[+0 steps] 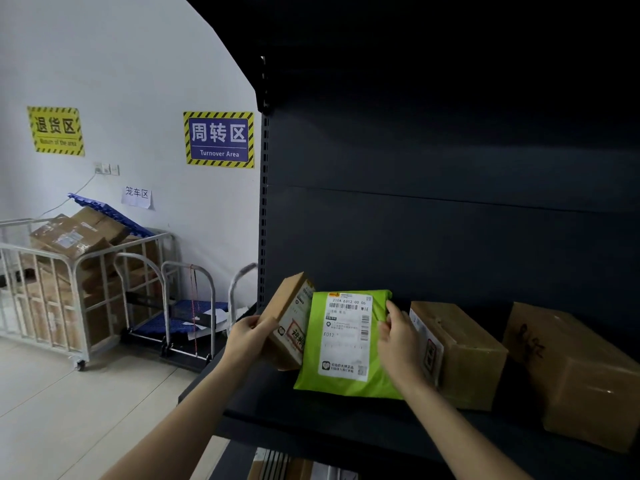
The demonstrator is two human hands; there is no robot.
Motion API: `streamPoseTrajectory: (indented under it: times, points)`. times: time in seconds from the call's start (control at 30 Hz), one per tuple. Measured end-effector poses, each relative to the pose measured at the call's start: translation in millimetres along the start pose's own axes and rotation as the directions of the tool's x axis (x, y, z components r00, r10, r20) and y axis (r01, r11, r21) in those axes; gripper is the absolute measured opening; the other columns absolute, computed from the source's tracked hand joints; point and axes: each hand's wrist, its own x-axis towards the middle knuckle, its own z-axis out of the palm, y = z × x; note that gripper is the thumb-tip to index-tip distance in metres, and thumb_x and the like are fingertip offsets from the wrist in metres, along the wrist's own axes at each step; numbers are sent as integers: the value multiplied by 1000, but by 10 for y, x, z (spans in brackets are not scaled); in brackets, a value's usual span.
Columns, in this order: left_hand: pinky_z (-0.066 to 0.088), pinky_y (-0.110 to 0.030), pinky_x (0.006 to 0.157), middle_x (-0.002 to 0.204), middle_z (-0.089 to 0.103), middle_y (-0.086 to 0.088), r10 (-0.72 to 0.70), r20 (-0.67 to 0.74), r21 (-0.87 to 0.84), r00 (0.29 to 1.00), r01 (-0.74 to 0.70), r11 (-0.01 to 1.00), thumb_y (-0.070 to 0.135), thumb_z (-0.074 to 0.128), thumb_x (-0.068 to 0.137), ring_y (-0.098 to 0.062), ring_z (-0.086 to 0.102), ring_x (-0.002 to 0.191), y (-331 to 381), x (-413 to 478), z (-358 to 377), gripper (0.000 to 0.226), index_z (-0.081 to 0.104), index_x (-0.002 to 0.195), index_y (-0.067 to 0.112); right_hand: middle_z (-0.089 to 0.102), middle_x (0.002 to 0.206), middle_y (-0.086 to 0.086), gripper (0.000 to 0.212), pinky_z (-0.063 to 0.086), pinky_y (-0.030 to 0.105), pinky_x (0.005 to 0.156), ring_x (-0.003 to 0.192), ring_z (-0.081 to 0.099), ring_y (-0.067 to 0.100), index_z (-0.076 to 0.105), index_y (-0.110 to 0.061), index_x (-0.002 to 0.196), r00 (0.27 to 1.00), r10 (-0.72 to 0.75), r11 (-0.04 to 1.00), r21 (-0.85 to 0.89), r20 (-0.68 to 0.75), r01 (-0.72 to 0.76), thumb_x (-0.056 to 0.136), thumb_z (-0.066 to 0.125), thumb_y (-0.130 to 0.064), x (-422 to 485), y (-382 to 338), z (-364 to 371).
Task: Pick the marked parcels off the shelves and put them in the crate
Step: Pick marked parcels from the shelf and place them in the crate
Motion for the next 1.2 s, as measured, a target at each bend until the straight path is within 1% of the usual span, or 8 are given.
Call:
streamPoseTrajectory:
  times: [0.2, 0.37, 0.53, 0.67, 0.87, 0.93, 1.0, 1.2]
  points:
    - [51, -52, 92, 102, 63, -22, 6, -2, -176, 1000, -6, 984, 11, 55, 91, -34, 62, 97, -10, -79, 10, 28, 57, 115, -4, 52, 131, 13, 47, 37, 28, 97, 122, 47, 24, 36, -6, 142, 999, 41, 997, 62, -9, -40, 96, 44, -8, 6, -2, -115]
    - [49, -50, 95, 107, 63, -23, 25, 47, -227, 999, -13, 974, 9, 54, 92, -35, 61, 102, -44, -100, -10, 29, 56, 117, -5, 54, 130, 13, 47, 38, 31, 99, 122, 49, 25, 36, -7, 142, 999, 41, 997, 73, -20, -40, 96, 44, -8, -20, 18, -147]
    - [50, -45, 95, 113, 62, -22, 65, 190, -140, 980, -38, 989, 7, 58, 88, -32, 63, 102, -126, -90, -127, 32, 54, 119, 0, 52, 131, 12, 46, 38, 30, 97, 122, 48, 24, 36, -8, 142, 1000, 19, 995, 97, -5, -18, 97, 42, -8, -20, -38, -162]
    - [57, -32, 81, 112, 61, -17, 58, 277, 3, 959, -61, 998, 1, 62, 84, -28, 66, 99, -161, -66, -193, 26, 55, 106, 13, 53, 127, 11, 45, 32, 21, 89, 118, 49, 22, 38, -9, 141, 1000, -22, 996, 89, -10, 23, 97, 42, -7, -30, -74, -152]
    - [57, -31, 72, 108, 62, -13, 31, 232, 102, 972, -56, 993, -5, 63, 79, -26, 66, 95, -191, 2, -321, 37, 52, 112, 9, 53, 126, 12, 44, 32, 21, 89, 115, 49, 20, 39, -7, 140, 1000, -10, 994, 113, -9, 11, 96, 43, -6, -27, -58, -123]
    - [56, -29, 67, 103, 64, -10, 24, 204, 122, 979, -50, 991, -5, 62, 80, -23, 67, 90, -214, 14, -378, 29, 54, 102, 12, 53, 126, 13, 44, 32, 22, 90, 116, 49, 22, 39, -6, 140, 1000, 3, 994, 111, -3, -2, 96, 43, -6, -24, -32, -104]
    - [56, -27, 63, 100, 65, -10, 19, 182, 86, 983, -35, 996, -3, 61, 82, -22, 67, 87, -262, 22, -425, 23, 55, 96, 14, 53, 126, 13, 44, 32, 23, 90, 118, 48, 23, 38, -6, 140, 1000, 20, 995, 99, 13, -21, 96, 42, -6, -28, -4, -74]
    - [59, -29, 69, 104, 71, -13, -11, 213, -136, 977, 40, 990, 3, 59, 87, -25, 71, 92, -403, 53, -529, 21, 60, 108, 8, 51, 133, 16, 45, 37, 31, 99, 123, 48, 28, 36, -4, 141, 988, 119, 992, 35, 103, -123, 97, 41, -7, 12, 126, 83]
